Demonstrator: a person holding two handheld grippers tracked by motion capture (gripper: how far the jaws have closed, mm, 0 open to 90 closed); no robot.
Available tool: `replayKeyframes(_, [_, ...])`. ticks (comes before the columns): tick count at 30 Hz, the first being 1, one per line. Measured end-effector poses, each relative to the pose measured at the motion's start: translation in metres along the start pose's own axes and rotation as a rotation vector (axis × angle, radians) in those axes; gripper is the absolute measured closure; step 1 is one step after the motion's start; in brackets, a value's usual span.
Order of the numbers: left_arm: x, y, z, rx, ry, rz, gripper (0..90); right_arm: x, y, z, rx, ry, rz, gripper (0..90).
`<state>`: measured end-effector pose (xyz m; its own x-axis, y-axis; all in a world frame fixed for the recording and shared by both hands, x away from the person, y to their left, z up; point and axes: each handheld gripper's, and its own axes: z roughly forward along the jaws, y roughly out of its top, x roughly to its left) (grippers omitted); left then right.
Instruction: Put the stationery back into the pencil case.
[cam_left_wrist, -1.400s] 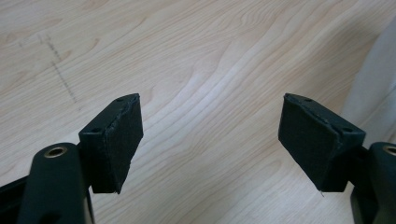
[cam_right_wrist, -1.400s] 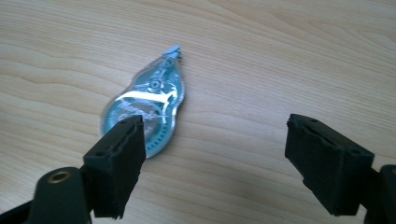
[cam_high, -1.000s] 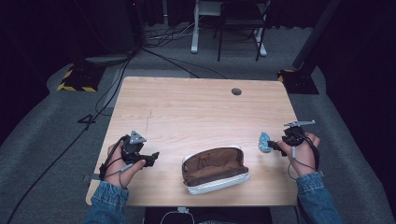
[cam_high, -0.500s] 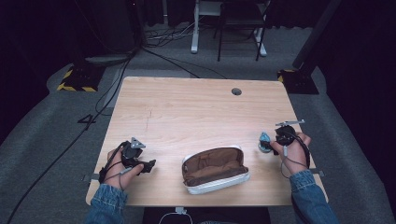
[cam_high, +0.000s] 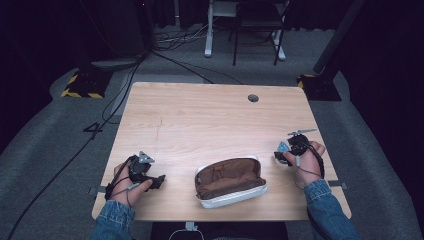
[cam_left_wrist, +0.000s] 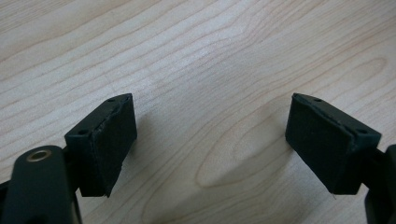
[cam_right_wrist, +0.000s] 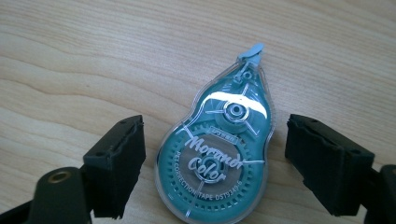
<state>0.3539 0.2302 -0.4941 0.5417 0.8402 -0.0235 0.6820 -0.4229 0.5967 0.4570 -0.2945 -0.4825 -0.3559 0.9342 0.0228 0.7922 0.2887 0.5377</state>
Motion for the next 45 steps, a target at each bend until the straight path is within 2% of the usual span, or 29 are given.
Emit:
replayKeyframes(3, [0.0, -0.001, 0.001, -0.014, -0.001, 0.001, 14.6, 0.0, 0.0, 0.002, -0.01, -0.022, -0.004, 17.7])
replayKeyframes(6, [0.0, -0.003, 0.004, -0.045, -0.008, 0.008, 12.1, -0.001, 0.001, 0.0, -0.01, -0.013, -0.023, 30.1])
replayKeyframes(7, [0.0, -0.003, 0.004, -0.045, -0.008, 0.008, 10.1, -0.001, 0.001, 0.0, -0.01, -0.013, -0.023, 30.1])
replayKeyframes(8, [0.001, -0.004, 0.006, -0.064, -0.011, 0.02, 7.7, -0.001, 0.001, -0.003, -0.005, -0.006, -0.037, 37.9])
replayKeyframes(9, [0.0, -0.005, 0.008, -0.07, -0.012, 0.017, 6.1, -0.002, 0.001, -0.003, -0.005, -0.002, -0.04, 38.7])
replayKeyframes(13, [-0.001, -0.005, 0.011, -0.087, -0.015, 0.02, 0.2, -0.003, 0.0, -0.004, 0.003, 0.002, -0.048, 39.0])
replayKeyframes(28, [-0.001, -0.005, 0.011, -0.088, -0.013, 0.02, 0.1, -0.003, 0.002, -0.009, 0.031, 0.019, -0.042, 39.6])
replayKeyframes(40, [-0.001, -0.005, 0.012, -0.088, -0.012, 0.021, 0.1, -0.004, 0.007, -0.03, -0.011, 0.035, -0.017, 39.7])
replayKeyframes(45, [-0.001, -0.005, 0.012, -0.087, -0.013, 0.02, 0.1, -0.006, 0.009, -0.043, -0.039, 0.067, -0.006, 39.7])
